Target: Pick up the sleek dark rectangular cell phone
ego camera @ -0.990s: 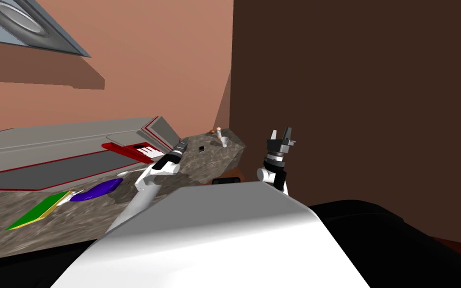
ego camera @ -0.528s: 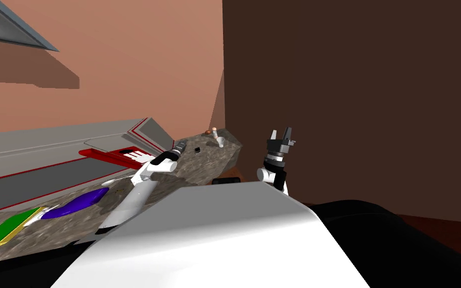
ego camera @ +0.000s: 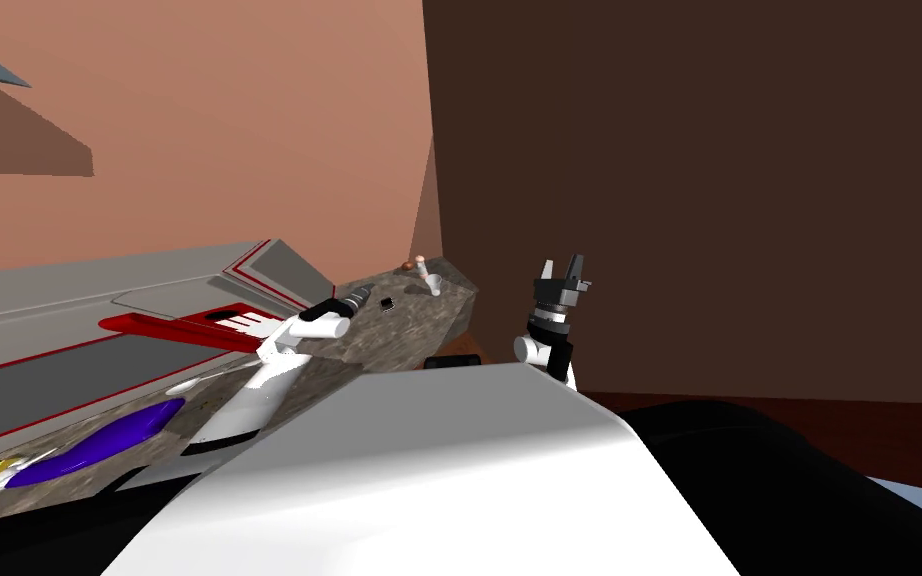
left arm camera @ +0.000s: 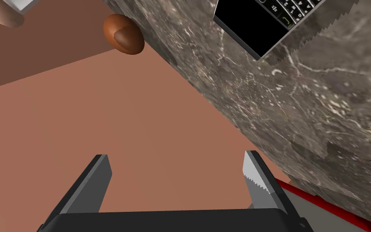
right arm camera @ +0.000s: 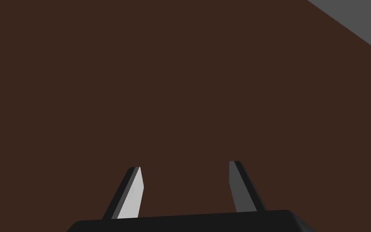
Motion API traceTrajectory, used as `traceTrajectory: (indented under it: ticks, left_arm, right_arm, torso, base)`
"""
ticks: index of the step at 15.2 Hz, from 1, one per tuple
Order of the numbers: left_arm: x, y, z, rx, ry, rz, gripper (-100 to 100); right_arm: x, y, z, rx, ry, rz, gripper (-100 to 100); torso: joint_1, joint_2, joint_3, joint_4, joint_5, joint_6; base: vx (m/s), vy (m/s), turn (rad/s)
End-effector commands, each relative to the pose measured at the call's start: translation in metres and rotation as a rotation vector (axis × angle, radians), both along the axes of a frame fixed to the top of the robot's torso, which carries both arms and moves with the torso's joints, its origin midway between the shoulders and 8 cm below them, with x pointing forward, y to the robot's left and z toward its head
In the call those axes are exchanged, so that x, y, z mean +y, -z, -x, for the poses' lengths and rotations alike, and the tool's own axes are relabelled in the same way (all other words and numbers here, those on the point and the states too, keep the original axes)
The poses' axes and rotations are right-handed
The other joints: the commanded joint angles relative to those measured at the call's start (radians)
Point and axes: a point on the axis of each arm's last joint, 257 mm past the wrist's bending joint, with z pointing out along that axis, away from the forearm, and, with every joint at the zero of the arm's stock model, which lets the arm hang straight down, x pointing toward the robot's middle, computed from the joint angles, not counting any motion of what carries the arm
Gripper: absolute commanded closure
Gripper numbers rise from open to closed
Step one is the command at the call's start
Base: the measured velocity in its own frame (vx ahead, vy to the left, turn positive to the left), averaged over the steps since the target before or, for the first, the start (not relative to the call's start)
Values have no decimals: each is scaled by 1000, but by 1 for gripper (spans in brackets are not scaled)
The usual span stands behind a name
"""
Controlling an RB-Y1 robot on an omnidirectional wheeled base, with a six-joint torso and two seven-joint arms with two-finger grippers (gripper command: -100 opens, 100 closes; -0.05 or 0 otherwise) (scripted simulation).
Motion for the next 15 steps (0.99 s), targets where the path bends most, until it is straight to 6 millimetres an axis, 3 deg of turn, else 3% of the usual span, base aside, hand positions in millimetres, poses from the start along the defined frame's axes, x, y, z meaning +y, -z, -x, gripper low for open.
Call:
traceTrajectory:
  ticks: [1,15]
  left_arm:
    - [11,10,1,63,-7,-16,-100]
    - [50,59,28,367,-43,-48,-100]
  right_arm:
    - [0,0,0,0,0,0,0]
    - [0,0,0,0,0,0,0]
  torso:
    - [0,0,0,0,0,0]
    - [0,0,0,0,0,0]
  base:
    - [3,-17,-140]
    - [4,-10,-107]
